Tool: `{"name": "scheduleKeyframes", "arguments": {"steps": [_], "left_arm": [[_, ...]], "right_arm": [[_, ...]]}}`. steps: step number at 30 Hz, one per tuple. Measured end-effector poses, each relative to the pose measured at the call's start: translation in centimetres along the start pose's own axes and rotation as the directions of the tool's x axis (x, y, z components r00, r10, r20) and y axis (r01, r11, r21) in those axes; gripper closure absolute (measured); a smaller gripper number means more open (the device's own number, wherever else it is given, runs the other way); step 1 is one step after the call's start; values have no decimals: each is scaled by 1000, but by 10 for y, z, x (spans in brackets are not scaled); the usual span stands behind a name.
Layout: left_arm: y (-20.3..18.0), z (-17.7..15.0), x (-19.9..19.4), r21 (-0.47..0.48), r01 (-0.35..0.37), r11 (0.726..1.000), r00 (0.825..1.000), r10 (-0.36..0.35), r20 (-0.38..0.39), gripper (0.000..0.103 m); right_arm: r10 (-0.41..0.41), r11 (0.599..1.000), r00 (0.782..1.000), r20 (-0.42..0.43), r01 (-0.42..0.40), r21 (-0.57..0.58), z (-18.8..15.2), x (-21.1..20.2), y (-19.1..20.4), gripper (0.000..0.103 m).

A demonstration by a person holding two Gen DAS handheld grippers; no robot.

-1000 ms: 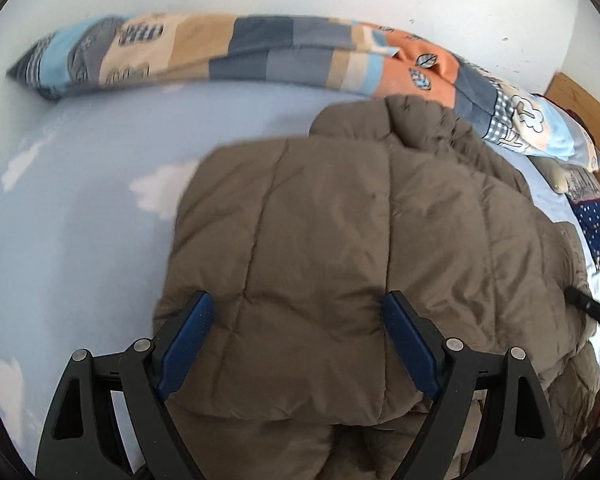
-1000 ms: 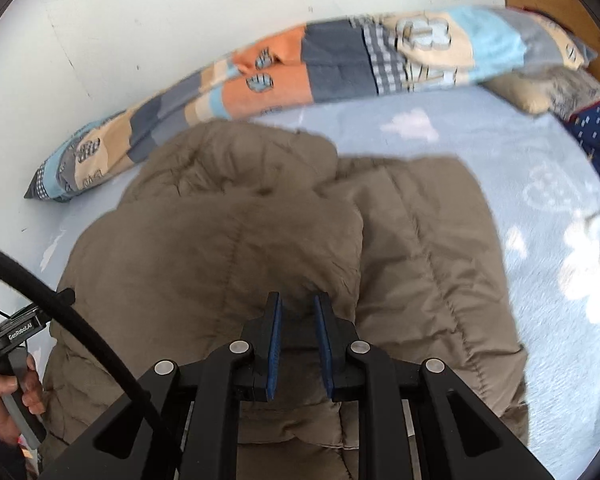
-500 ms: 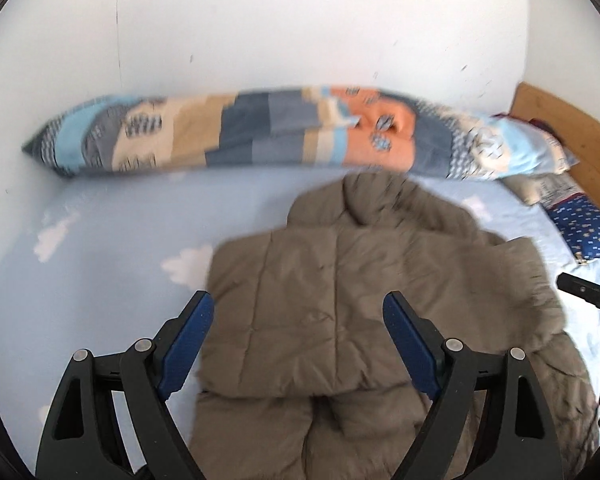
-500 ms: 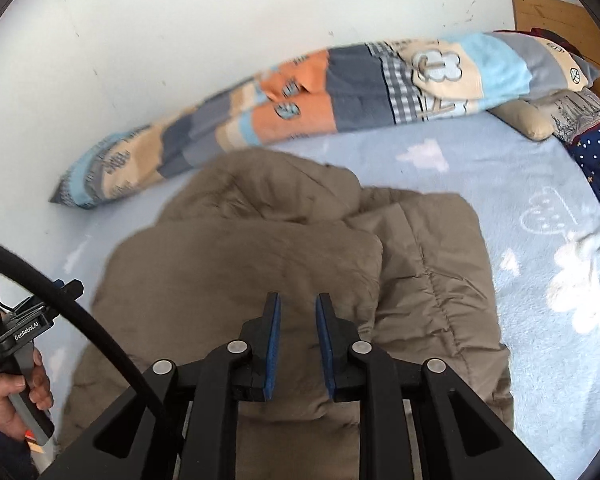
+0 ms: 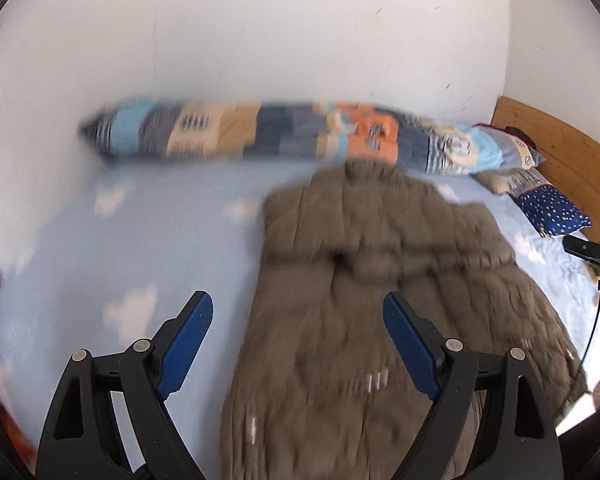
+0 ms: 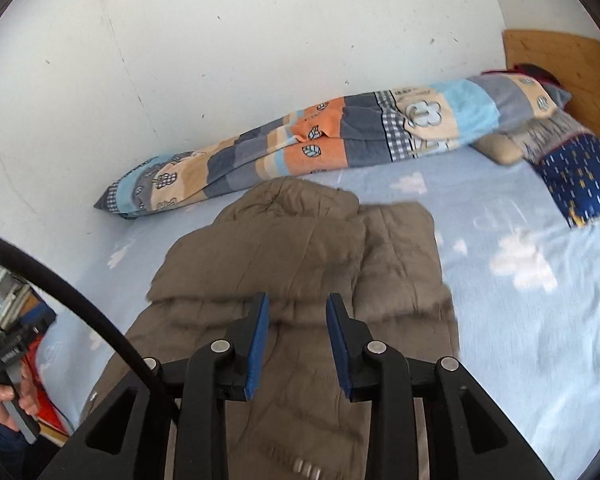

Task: Fold large clothes
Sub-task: 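Grasp the brown jacket with both tools and lift it off the bed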

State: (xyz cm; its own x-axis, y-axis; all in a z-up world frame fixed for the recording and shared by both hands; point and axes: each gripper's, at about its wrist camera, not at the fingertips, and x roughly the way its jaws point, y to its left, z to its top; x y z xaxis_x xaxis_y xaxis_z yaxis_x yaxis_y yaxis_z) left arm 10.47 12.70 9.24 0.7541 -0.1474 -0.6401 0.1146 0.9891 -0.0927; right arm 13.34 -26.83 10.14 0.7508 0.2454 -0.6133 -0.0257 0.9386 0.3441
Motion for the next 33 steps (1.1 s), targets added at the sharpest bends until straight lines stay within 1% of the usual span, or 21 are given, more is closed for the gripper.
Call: {"name": "scheduleKeyframes", "arguments": {"steps": [2, 4, 6, 8, 10, 11, 12, 13, 15, 17, 18, 19, 20, 21, 22, 23, 26, 27, 30, 31, 33], "left_arm": [[21, -21, -7, -64, 23, 998, 998, -27, -61, 17], [44, -41, -8, -128, 17, 992, 991, -34, -129, 17], [64, -62, -4, -194, 46, 980, 976, -86, -201, 17], [76, -82, 2, -248, 42, 968, 960, -108, -259, 17], [82, -96, 8, -301, 61, 952, 940, -156, -304, 17], [83, -99, 11, -322, 73, 944, 932, -180, -315, 17], [82, -101, 16, -337, 79, 938, 924, -196, -328, 17], [81, -103, 20, -343, 81, 936, 917, -205, -342, 17], [74, -105, 31, -349, 88, 933, 906, -221, -360, 17], [69, -109, 40, -360, 107, 927, 888, -252, -385, 17], [65, -113, 46, -367, 121, 922, 873, -275, -403, 17], [60, -116, 49, -366, 134, 921, 863, -289, -413, 17], [55, -119, 52, -349, 132, 928, 861, -282, -424, 17], [50, -121, 55, -316, 113, 942, 859, -252, -445, 17], [46, -121, 58, -295, 106, 950, 857, -238, -457, 17], [44, -120, 58, -288, 109, 951, 858, -236, -456, 17], [51, -123, 61, -328, 111, 938, 855, -259, -449, 17], [51, -124, 63, -335, 111, 936, 853, -263, -452, 17], [54, -126, 65, -346, 112, 931, 851, -270, -451, 14], [54, -126, 65, -349, 114, 930, 850, -272, -450, 13], [52, -127, 68, -348, 114, 931, 850, -273, -450, 11]], "right_arm": [[5, 1000, 1000, -8, -4, 22, -18, -17, -2, 65], [-2, 1000, 1000, -19, 3, 28, -37, -32, -6, 63], [-20, 999, 999, -41, 22, 36, -58, -46, -14, 63], [-32, 996, 997, -65, 37, 84, -79, -58, -30, 63], [-49, 985, 994, -96, 64, 161, -100, -71, -52, 62], [-62, 976, 993, -100, 81, 201, -108, -77, -62, 62], [-66, 966, 993, -101, 89, 242, -113, -82, -71, 58], [-66, 954, 993, -101, 93, 286, -119, -88, -81, 51], [-80, 919, 990, -117, 119, 376, -132, -94, -102, 46], [-66, 887, 988, -140, 123, 445, -141, -95, -120, 46], [-55, 871, 987, -150, 121, 476, -146, -94, -127, 45], [-43, 853, 985, -169, 124, 507, -152, -92, -135, 45], [-38, 842, 983, -182, 129, 523, -157, -92, -139, 45], [-33, 831, 979, -199, 137, 539, -162, -91, -144, 44], [-30, 825, 976, -214, 145, 546, -167, -90, -148, 42], [-20, 821, 972, -233, 149, 551, -172, -88, -152, 41], [42, 808, 966, -256, 118, 577, -181, -81, -154, 41], [61, 811, 962, -266, 108, 575, -182, -77, -151, 41], [111, 843, 944, -311, 76, 532, -182, -62, -135, 41], [117, 856, 935, -334, 75, 511, -183, -56, -130, 39], [99, 888, 915, -390, 96, 450, -187, -44, -117, 35]]}}
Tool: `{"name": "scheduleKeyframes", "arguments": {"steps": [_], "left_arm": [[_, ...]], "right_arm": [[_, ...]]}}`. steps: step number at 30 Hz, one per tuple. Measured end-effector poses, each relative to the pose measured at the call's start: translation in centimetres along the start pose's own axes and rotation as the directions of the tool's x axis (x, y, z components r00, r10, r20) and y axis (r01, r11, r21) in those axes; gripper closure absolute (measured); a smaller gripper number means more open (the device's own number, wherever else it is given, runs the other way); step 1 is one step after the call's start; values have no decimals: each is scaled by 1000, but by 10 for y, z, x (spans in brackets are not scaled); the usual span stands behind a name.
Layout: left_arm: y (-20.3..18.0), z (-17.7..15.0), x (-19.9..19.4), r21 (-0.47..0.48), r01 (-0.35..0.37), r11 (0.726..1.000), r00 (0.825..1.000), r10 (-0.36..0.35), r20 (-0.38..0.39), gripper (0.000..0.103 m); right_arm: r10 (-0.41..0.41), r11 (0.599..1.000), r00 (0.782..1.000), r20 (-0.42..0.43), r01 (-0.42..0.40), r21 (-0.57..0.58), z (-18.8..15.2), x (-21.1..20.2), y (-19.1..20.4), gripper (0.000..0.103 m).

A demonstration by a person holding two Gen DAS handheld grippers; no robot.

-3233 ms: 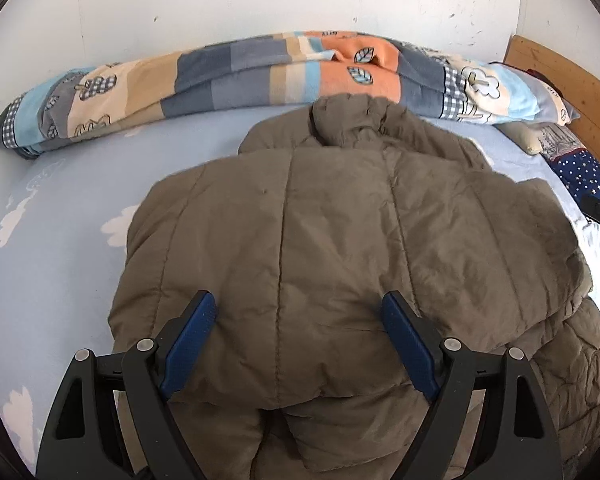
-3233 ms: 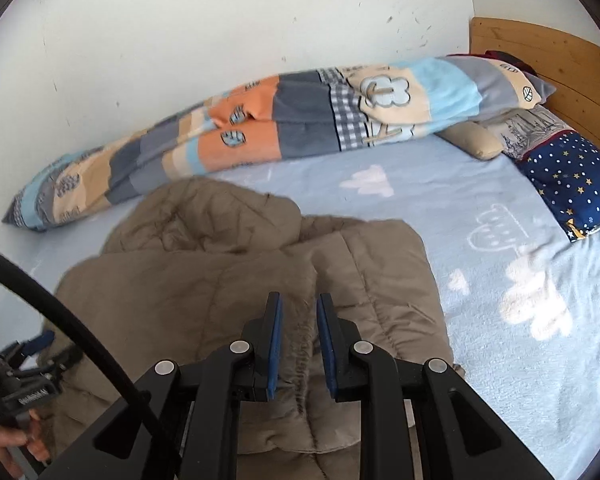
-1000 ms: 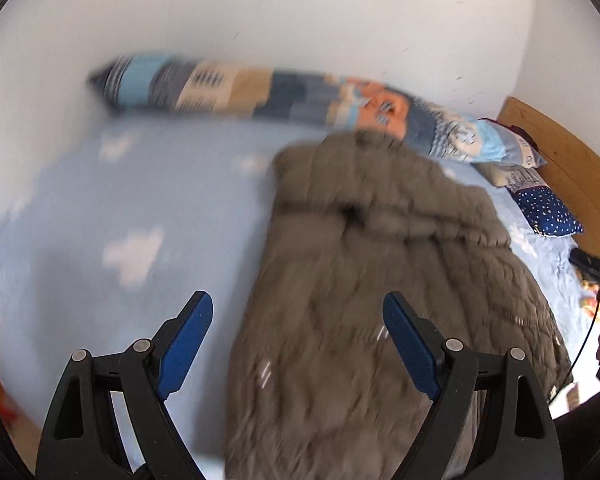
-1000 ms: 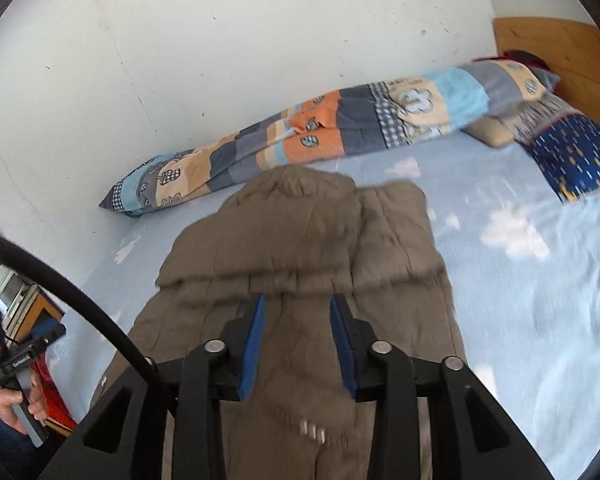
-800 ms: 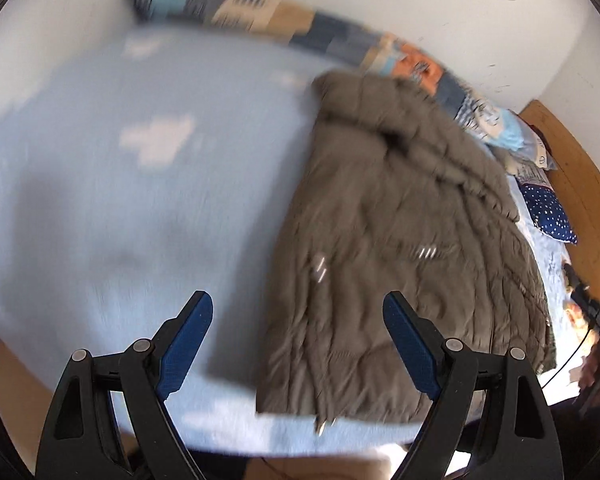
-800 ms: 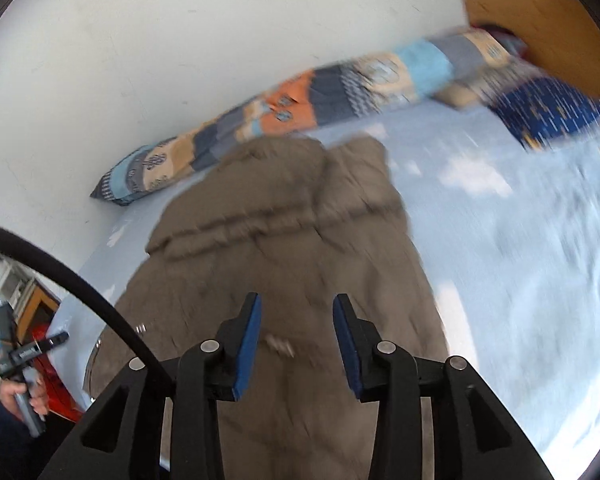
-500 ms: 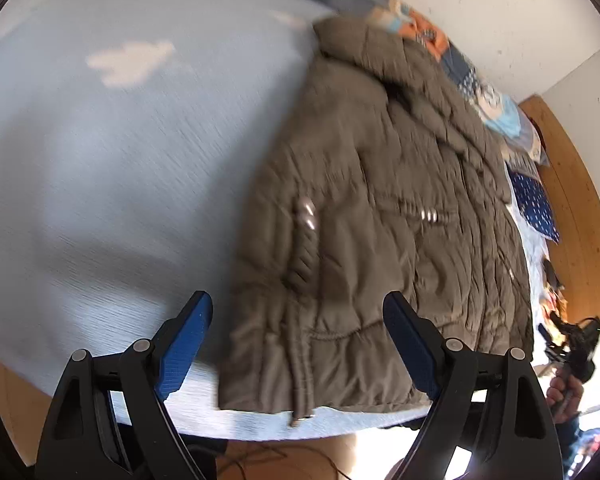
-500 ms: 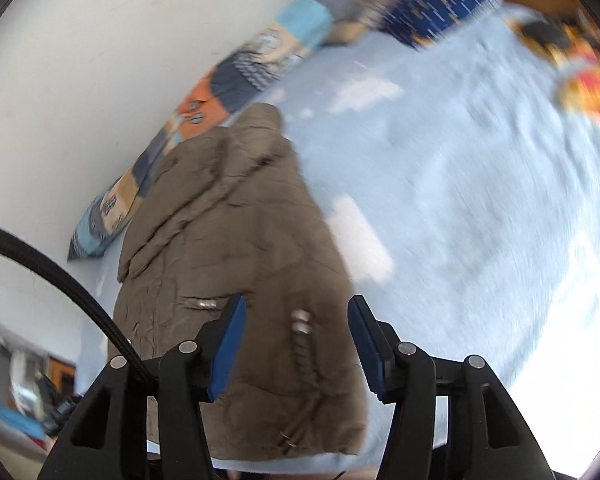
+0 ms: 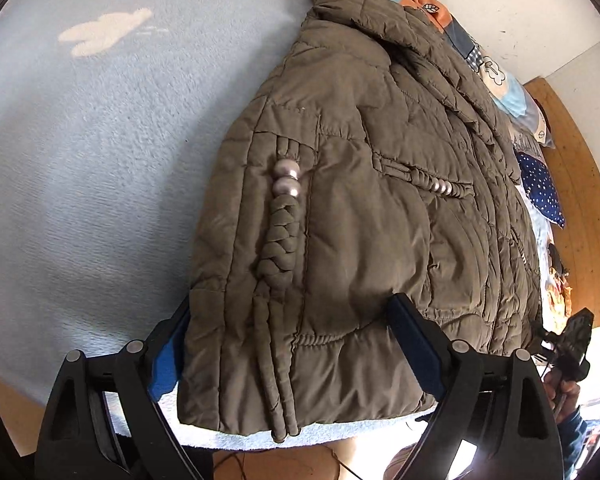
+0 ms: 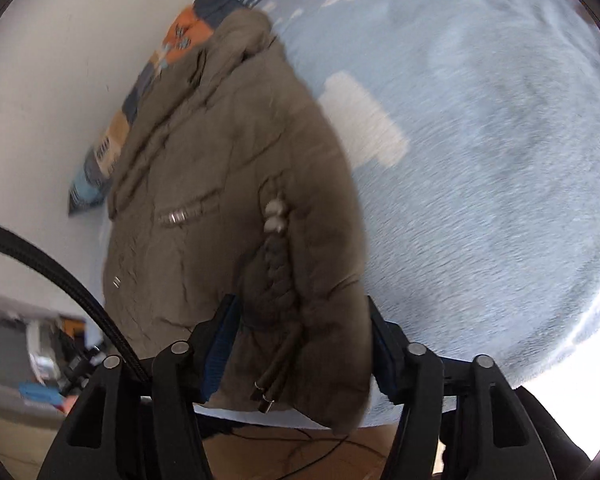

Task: Fold large clothes

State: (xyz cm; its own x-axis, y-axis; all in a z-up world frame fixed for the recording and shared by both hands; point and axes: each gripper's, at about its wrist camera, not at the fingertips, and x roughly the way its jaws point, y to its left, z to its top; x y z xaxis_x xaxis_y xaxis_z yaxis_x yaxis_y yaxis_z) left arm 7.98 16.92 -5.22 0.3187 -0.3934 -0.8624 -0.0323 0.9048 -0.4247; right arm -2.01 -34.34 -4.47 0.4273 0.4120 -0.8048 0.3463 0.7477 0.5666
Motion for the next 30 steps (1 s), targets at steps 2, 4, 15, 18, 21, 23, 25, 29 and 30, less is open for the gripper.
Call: {"name": "scheduleKeyframes", "arguments": {"steps": [2, 4, 15, 18, 21, 23, 25, 29, 30], "left_arm": [[-3, 0, 2, 10, -7, 1000, 1000, 7, 1, 9], [-5, -2, 3, 29, -22, 999, 1000, 22, 1, 9], [3, -3, -5, 28, -9, 1000, 999, 8, 40, 26], [-1, -3, 2, 30, -4, 1000, 999, 3, 43, 12], [-19, -5, 12, 118, -72, 990, 997, 68, 44, 2], [-26, -7, 16, 152, -111, 982, 993, 104, 54, 0], [-28, -8, 13, 156, -123, 980, 991, 113, 75, 6], [-36, -11, -7, 191, -119, 974, 984, 90, 155, 67], [-40, -13, -15, 212, -114, 971, 979, 72, 193, 79]], "right_arm": [[-10, 1000, 999, -49, 8, -30, -3, 13, 6, 35], [-22, 998, 999, -49, 19, -63, -5, 15, 12, 41], [40, 993, 999, 11, -39, -109, -6, 1, 26, 79], [37, 995, 999, 2, -36, -92, -3, 7, 25, 70], [3, 997, 1000, -20, -4, -82, -4, 16, 26, 59], [-3, 998, 999, -43, 1, -60, -5, 22, 19, 53], [2, 999, 999, -51, -4, -42, -4, 24, 13, 55], [19, 993, 1000, -10, -20, -116, -5, 11, 25, 79], [26, 990, 1000, 9, -25, -140, -6, 6, 30, 81]]}}
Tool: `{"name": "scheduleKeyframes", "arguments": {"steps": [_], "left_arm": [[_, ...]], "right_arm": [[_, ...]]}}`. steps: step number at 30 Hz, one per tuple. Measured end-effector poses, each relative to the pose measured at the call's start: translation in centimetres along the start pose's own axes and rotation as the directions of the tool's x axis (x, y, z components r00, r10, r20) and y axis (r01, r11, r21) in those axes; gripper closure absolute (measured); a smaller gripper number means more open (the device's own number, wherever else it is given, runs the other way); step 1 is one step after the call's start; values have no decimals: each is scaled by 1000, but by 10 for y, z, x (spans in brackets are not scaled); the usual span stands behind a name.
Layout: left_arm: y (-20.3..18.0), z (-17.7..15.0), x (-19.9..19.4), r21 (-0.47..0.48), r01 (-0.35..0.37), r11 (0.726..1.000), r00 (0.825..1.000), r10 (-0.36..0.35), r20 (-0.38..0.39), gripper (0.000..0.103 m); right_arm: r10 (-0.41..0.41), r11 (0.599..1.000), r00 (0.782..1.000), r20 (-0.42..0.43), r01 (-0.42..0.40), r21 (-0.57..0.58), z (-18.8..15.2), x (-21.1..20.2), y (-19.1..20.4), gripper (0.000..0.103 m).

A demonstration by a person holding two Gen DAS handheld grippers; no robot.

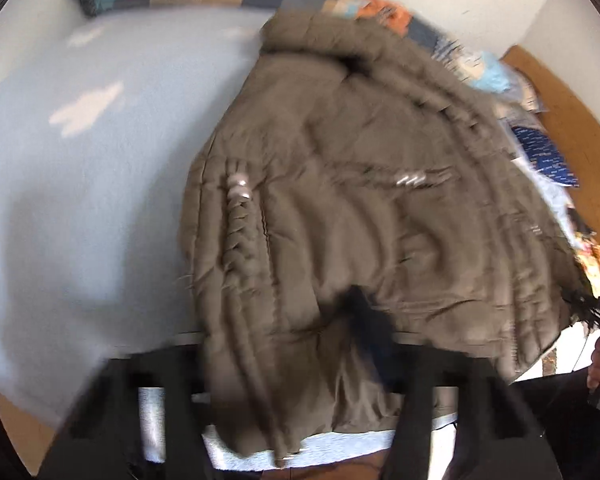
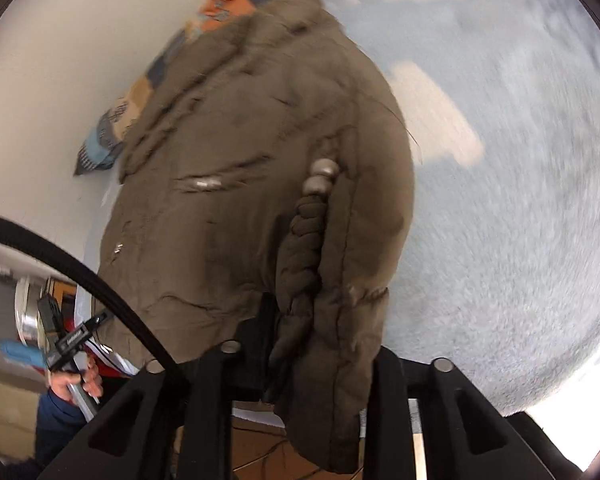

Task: Fold large clothes

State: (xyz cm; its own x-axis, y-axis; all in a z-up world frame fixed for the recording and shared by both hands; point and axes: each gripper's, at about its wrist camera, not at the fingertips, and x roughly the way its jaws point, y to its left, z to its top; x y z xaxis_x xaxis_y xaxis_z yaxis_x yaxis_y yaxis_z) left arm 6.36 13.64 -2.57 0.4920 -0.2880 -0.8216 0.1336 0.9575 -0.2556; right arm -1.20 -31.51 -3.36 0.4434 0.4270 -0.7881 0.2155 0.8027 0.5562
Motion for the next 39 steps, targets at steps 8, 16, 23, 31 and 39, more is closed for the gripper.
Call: {"name": "scheduleKeyframes", "arguments": {"steps": [8, 16, 23, 31, 39], "left_arm": [[-18, 5, -28, 57, 17, 998, 987, -25, 156, 86], [-20, 3, -56, 72, 52, 996, 959, -69, 273, 87], [-24, -2, -68, 86, 47, 995, 949, -71, 307, 87], [-20, -1, -80, 75, 70, 995, 939, -91, 331, 87], [-29, 15, -90, 113, 43, 993, 923, -83, 376, 87]], "right_arm": [[105, 992, 980, 170, -90, -89, 3, -38, 27, 83], [181, 981, 949, 260, -154, -121, 3, -60, 31, 85], [243, 967, 917, 315, -205, -149, -1, -73, 40, 86], [284, 955, 895, 345, -233, -183, -5, -84, 46, 86], [293, 949, 879, 376, -221, -223, -4, -95, 56, 86]]}}
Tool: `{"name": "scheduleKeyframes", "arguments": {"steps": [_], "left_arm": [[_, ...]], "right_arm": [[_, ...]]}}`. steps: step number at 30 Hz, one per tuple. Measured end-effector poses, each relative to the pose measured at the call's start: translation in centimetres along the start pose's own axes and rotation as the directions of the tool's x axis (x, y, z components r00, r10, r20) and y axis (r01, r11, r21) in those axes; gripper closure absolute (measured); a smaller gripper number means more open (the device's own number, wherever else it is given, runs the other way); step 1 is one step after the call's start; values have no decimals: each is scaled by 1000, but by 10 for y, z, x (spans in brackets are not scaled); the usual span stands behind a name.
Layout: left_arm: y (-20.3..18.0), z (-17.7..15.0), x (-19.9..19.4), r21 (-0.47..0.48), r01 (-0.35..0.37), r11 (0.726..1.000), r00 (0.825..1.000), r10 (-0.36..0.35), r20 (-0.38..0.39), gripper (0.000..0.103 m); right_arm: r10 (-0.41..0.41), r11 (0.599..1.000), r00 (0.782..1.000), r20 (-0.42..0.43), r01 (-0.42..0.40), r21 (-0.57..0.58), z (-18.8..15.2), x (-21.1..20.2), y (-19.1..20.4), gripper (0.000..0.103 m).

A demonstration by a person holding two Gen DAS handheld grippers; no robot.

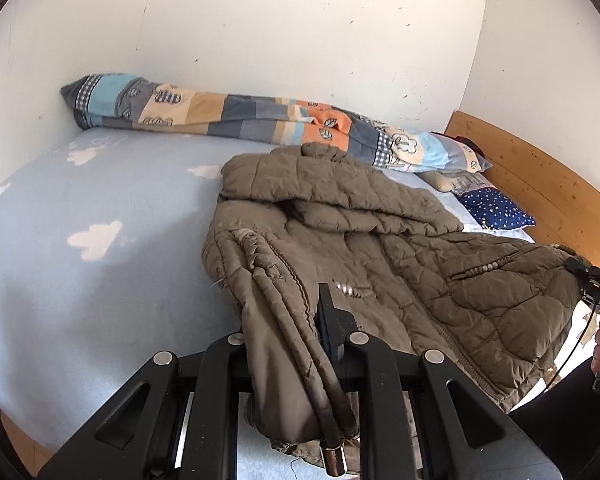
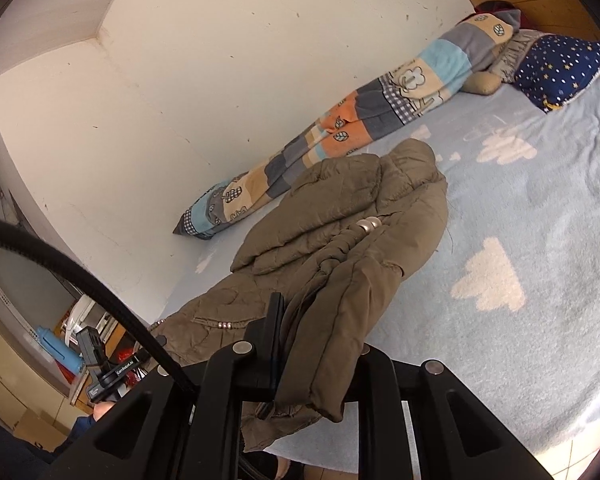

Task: Fold large clothes

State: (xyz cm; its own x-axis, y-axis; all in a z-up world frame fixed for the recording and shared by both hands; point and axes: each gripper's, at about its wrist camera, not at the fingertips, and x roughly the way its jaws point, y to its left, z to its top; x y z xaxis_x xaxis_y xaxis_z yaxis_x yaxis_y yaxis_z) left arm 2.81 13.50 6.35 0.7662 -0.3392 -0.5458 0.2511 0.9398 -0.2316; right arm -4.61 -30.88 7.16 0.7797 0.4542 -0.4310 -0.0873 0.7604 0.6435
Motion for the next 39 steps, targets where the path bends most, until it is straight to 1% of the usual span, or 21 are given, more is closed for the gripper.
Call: {"name": "scheduleKeyframes", "arguments": {"steps": [7, 11, 18, 22, 26, 30, 34, 39], "left_arm": [[-2, 27, -7, -21, 22, 1000, 998, -20, 62, 87], [1, 37, -7, -38, 21, 999, 997, -18, 73, 87], [1, 50, -5, -36, 11, 999, 997, -8, 83, 86], [2, 65, -3, -45, 11, 999, 996, -7, 91, 86], [5, 85, 1, -61, 14, 998, 995, -8, 100, 86], [9, 108, 11, -72, 7, 997, 993, 1, 114, 86], [18, 129, 28, -94, -1, 996, 994, 11, 110, 86], [40, 152, 70, -188, -7, 982, 997, 21, 73, 86]], "right_arm": [[28, 999, 999, 39, -26, -40, 18, 0, 13, 86], [39, 998, 998, 57, -36, -42, 27, -2, 15, 86], [48, 998, 996, 71, -45, -45, 37, -2, 15, 87], [57, 997, 995, 84, -53, -51, 48, -1, 18, 87], [68, 997, 992, 103, -63, -50, 66, 3, 19, 87], [75, 996, 989, 128, -68, -60, 89, 10, 23, 87], [78, 996, 985, 152, -69, -63, 113, 21, 26, 87], [75, 997, 981, 180, -69, -42, 144, 46, 19, 86]]}}
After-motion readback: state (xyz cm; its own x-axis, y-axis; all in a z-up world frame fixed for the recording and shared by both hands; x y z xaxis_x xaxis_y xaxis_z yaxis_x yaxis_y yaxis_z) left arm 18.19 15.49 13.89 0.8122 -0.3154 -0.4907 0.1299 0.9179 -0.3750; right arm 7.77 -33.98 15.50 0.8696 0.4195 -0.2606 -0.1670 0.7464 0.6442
